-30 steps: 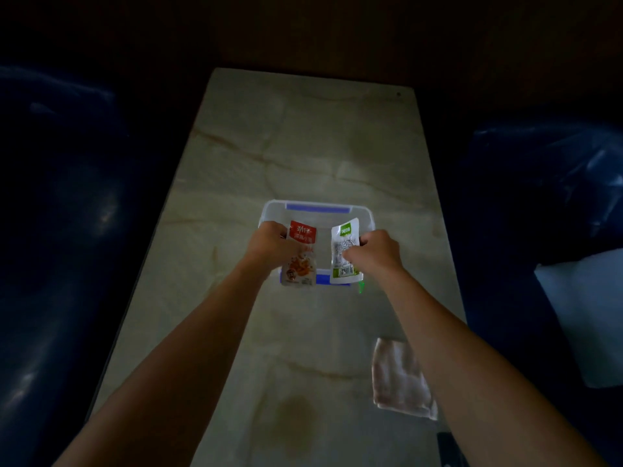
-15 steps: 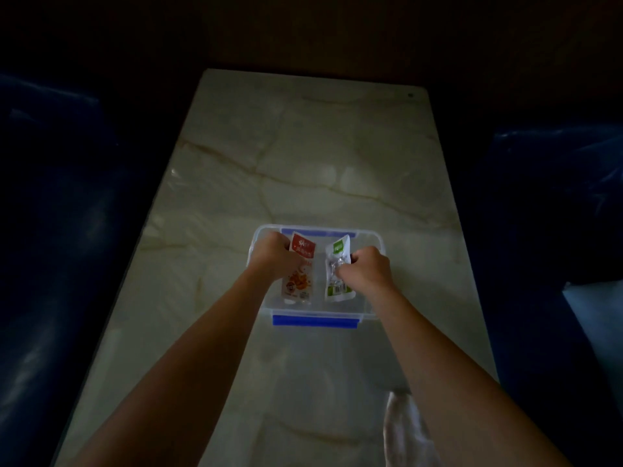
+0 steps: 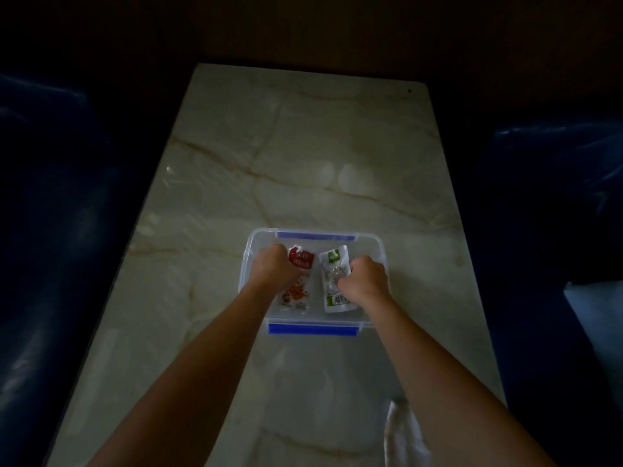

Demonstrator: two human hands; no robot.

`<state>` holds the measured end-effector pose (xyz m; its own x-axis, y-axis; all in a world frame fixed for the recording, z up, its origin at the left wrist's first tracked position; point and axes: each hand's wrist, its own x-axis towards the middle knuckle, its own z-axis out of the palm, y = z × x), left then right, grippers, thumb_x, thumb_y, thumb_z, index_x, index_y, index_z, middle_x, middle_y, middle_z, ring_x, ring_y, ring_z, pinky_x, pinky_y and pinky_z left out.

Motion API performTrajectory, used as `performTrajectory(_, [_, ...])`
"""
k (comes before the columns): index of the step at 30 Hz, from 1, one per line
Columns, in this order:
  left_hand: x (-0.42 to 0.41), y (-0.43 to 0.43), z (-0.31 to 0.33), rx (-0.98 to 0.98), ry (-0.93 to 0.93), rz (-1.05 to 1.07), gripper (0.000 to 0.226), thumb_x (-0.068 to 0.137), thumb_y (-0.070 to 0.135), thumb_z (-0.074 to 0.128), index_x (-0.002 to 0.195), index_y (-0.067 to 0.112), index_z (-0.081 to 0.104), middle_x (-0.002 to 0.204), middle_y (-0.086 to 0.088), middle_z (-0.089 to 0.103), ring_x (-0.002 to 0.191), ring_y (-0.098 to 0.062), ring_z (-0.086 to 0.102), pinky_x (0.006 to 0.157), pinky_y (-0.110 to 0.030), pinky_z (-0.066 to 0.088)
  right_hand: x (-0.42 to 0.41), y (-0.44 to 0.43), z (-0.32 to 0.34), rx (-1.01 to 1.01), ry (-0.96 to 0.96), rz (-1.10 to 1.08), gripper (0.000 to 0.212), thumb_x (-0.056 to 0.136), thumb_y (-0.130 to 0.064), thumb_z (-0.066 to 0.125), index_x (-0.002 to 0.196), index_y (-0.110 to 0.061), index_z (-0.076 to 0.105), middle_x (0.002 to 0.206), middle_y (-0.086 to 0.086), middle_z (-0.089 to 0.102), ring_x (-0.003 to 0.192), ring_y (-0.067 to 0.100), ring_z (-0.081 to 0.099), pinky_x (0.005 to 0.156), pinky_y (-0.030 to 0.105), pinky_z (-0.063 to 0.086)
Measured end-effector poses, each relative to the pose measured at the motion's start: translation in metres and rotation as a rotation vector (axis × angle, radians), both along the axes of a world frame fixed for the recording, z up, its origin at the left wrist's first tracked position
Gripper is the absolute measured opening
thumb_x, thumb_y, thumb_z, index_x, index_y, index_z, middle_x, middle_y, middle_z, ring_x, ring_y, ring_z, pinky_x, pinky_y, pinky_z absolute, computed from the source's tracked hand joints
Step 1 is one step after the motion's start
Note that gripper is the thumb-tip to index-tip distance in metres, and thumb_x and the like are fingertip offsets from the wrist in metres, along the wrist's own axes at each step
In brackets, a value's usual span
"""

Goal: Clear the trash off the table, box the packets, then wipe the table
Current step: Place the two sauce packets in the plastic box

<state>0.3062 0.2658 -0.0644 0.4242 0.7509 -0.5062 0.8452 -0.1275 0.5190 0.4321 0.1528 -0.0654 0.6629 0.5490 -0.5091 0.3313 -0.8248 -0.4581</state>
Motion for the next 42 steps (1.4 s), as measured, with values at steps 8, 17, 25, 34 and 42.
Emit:
performTrajectory(8, [-0.006,-0.014,-0.004,0.175,0.102,-0.153,0.024,0.086,0.023,0.07,0.106,0.015,0.059,0.1,-0.003,0.065,0.087,-0.015,0.062,0.08,-0.029,0.052,-0.014,-0.001,0.006,0.016,-0.284,0.217,0.021,0.086,-0.018,0.073,0.103,-0.01,0.063,0.099,0.006,0.067,0.088,0.02,0.064,0.075,0.03,0.055])
performTrajectory(17, [0.005,-0.037,-0.01,0.142,0.101,-0.325,0.021,0.092,0.025,0.062,0.112,0.017,0.06,0.104,-0.004,0.065,0.096,-0.02,0.063,0.09,-0.035,0.051,-0.026,-0.005,-0.003,0.048,-0.175,0.368,0.017,0.089,-0.018,0.069,0.104,-0.014,0.062,0.104,0.001,0.059,0.098,0.02,0.063,0.09,0.034,0.054])
performTrajectory(25, [-0.01,-0.025,-0.01,0.157,0.155,-0.31,0.018,0.09,0.018,0.064,0.107,0.012,0.065,0.102,-0.006,0.067,0.092,-0.02,0.065,0.091,-0.038,0.055,-0.015,-0.011,-0.008,0.014,-0.238,0.42,0.017,0.086,-0.017,0.069,0.101,-0.01,0.069,0.114,0.008,0.056,0.1,0.022,0.058,0.093,0.036,0.052])
performTrajectory(34, [-0.022,-0.02,-0.003,0.202,0.174,-0.34,0.024,0.089,0.017,0.064,0.112,0.01,0.064,0.105,-0.008,0.067,0.094,-0.021,0.065,0.089,-0.038,0.056,-0.01,-0.017,-0.003,-0.017,-0.263,0.41,0.023,0.088,-0.016,0.067,0.109,-0.006,0.067,0.118,0.014,0.056,0.103,0.028,0.06,0.089,0.034,0.049])
performTrajectory(42, [-0.027,-0.025,0.021,0.133,0.188,-0.396,0.027,0.089,0.023,0.065,0.112,0.01,0.064,0.106,-0.008,0.067,0.096,-0.02,0.063,0.092,-0.036,0.054,-0.018,-0.023,0.015,-0.063,-0.232,0.457,0.021,0.082,-0.018,0.071,0.099,-0.006,0.072,0.108,0.014,0.064,0.098,0.03,0.064,0.086,0.037,0.055])
